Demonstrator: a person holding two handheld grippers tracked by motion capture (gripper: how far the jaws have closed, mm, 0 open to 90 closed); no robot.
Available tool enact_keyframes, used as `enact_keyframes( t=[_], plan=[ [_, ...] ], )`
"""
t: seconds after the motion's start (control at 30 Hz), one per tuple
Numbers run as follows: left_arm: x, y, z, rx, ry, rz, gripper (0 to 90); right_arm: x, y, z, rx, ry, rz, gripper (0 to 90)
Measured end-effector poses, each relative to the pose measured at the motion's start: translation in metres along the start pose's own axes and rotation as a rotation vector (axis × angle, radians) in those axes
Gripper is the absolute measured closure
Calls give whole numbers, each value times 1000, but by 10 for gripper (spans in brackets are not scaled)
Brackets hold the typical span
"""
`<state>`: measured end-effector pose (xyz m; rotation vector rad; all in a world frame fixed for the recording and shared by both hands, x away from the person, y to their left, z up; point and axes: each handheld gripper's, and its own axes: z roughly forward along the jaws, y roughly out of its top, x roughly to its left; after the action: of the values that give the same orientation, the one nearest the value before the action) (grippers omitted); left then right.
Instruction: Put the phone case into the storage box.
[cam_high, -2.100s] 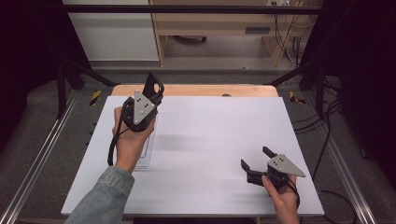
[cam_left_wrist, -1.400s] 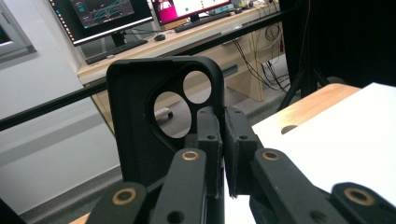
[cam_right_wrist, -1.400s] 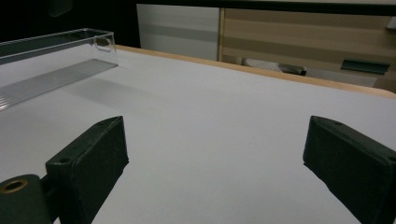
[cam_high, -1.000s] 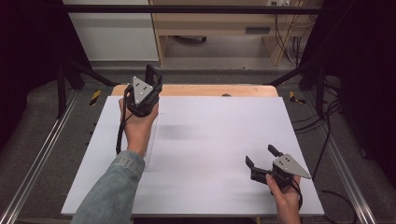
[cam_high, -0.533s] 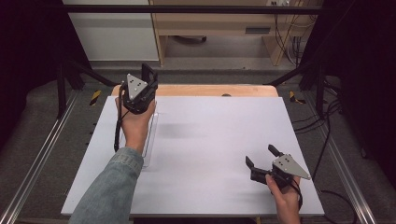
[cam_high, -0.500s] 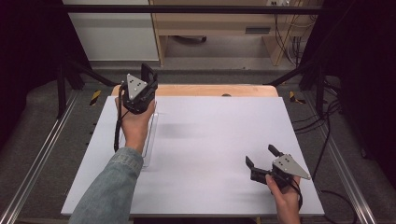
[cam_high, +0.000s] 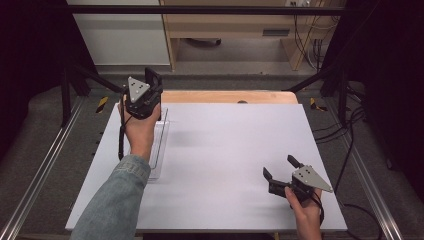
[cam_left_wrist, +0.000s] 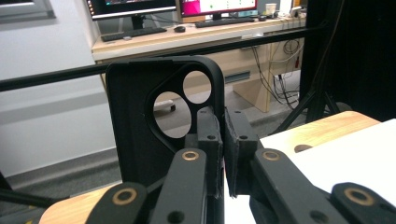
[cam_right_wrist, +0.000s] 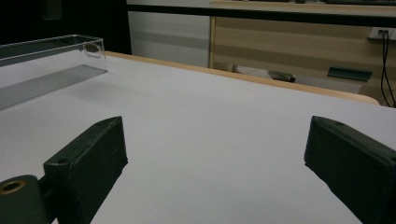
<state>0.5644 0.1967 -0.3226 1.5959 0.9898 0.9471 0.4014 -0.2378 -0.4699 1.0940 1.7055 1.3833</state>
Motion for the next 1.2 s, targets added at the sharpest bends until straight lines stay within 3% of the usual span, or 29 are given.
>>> enact_keyframes(
  t=[0.37, 0.67, 0.77, 0.93, 1.13, 1.2],
  plan=[
    [16, -8, 12, 32, 43, -59, 856, 0, -1, 0, 3, 2, 5, 60],
    [24, -19, 28, 79, 87, -40, 856, -1, -2, -1, 6, 1, 16, 58],
    [25, -22, 34, 100, 106, -2, 856, -2, -2, -1, 5, 2, 21, 58],
    [22, -25, 42, 118, 108, 15, 856, -2, -2, -1, 6, 5, 19, 58],
    [16, -25, 50, 111, 103, -15, 856, -2, -3, 0, 7, 13, 23, 58],
    [13, -24, 51, 109, 108, -1, 856, -2, -3, -1, 8, 15, 25, 58]
  ],
)
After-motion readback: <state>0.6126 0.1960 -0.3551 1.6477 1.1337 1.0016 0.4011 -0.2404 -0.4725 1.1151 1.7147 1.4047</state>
